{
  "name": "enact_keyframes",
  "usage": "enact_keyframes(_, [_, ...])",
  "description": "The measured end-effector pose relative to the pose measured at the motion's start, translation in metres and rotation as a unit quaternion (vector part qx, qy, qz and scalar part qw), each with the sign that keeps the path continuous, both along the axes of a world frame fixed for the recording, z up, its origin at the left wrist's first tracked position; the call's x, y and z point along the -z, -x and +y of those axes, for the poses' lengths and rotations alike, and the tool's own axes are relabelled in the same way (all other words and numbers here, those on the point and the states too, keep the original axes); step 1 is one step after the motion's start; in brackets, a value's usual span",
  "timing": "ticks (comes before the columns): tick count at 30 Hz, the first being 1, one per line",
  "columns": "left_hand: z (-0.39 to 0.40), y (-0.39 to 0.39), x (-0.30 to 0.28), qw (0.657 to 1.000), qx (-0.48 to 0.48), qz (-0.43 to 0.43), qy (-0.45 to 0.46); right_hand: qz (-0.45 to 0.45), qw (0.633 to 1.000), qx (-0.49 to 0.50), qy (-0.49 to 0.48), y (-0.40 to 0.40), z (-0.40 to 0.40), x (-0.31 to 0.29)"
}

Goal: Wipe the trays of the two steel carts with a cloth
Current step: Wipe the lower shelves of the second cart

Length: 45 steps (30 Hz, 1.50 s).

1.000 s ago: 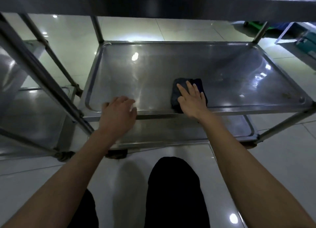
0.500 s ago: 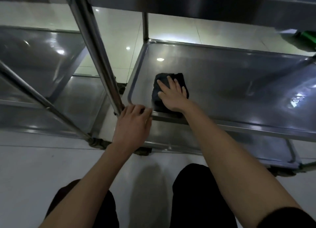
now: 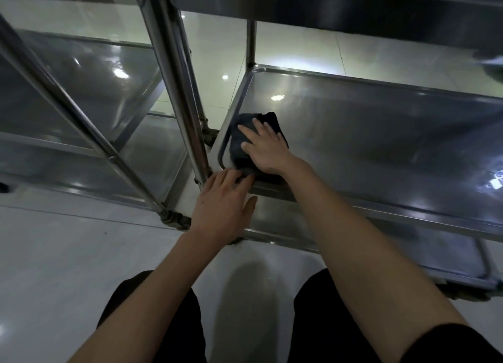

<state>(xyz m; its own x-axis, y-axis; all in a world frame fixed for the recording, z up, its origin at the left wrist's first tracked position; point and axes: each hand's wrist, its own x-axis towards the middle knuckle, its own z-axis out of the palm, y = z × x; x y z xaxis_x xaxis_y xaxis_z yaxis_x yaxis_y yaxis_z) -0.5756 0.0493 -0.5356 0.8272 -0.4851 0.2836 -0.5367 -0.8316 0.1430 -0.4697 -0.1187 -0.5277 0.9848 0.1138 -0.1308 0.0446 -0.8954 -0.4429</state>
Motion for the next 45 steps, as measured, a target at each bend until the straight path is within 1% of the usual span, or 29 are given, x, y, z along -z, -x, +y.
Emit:
enact_keyframes(3, [-0.009, 0.001, -0.008, 1.000, -0.025, 0.004, 0.001, -0.024, 0.999, 0.031, 0.029, 0.015, -0.031, 0.005])
enact_keyframes(6, [-0.027, -0.010, -0.020, 0.997, -0.055, 0.040, -0.027, -0.025, 0.995, 0.090, 0.031, 0.032, -0.077, 0.007])
enact_keyframes(8, [-0.050, -0.018, -0.026, 0.997, -0.032, 0.062, -0.025, -0.017, 0.992, 0.126, 0.025, 0.044, -0.111, 0.008])
enact_keyframes(11, [-0.104, -0.021, -0.035, 0.996, 0.044, 0.081, -0.010, -0.012, 0.985, 0.168, 0.031, 0.066, -0.163, 0.009])
enact_keyframes(14, [-0.162, -0.016, -0.040, 0.990, 0.093, 0.102, -0.039, -0.007, 0.976, 0.214, 0.031, 0.092, -0.216, 0.010])
enact_keyframes(16, [-0.187, -0.012, -0.037, 0.986, 0.094, 0.120, -0.069, 0.002, 0.968, 0.251, 0.032, 0.111, -0.251, 0.010])
enact_keyframes(18, [-0.196, -0.010, -0.029, 0.985, 0.082, 0.119, -0.090, 0.011, 0.958, 0.284, 0.039, 0.127, -0.283, 0.010])
enact_keyframes(21, [-0.195, -0.009, -0.016, 0.990, 0.079, 0.091, -0.069, 0.020, 0.951, 0.304, 0.051, 0.141, -0.311, 0.012])
enact_keyframes(24, [-0.194, -0.013, -0.011, 0.991, 0.084, 0.092, -0.038, 0.017, 0.951, 0.304, 0.051, 0.139, -0.309, 0.014])
enact_keyframes(28, [-0.189, -0.018, -0.011, 0.991, 0.096, 0.091, -0.024, 0.009, 0.949, 0.311, 0.048, 0.134, -0.298, 0.012])
enact_keyframes(32, [-0.168, -0.026, -0.015, 0.988, 0.117, 0.102, -0.001, 0.019, 0.957, 0.287, 0.045, 0.119, -0.279, 0.010])
enact_keyframes(36, [-0.122, -0.037, -0.019, 0.998, 0.034, 0.058, 0.002, 0.023, 0.971, 0.233, 0.048, 0.088, -0.243, 0.008])
enact_keyframes(39, [-0.083, -0.045, -0.021, 0.998, -0.016, 0.057, -0.021, 0.028, 0.980, 0.193, 0.048, 0.056, -0.202, 0.007])
enact_keyframes(42, [-0.056, -0.047, -0.019, 0.997, -0.033, 0.054, -0.033, 0.029, 0.987, 0.155, 0.040, 0.021, -0.150, 0.006])
enact_keyframes(45, [-0.045, -0.042, -0.012, 0.998, -0.018, 0.046, -0.031, 0.034, 0.993, 0.111, 0.035, -0.010, -0.102, 0.004])
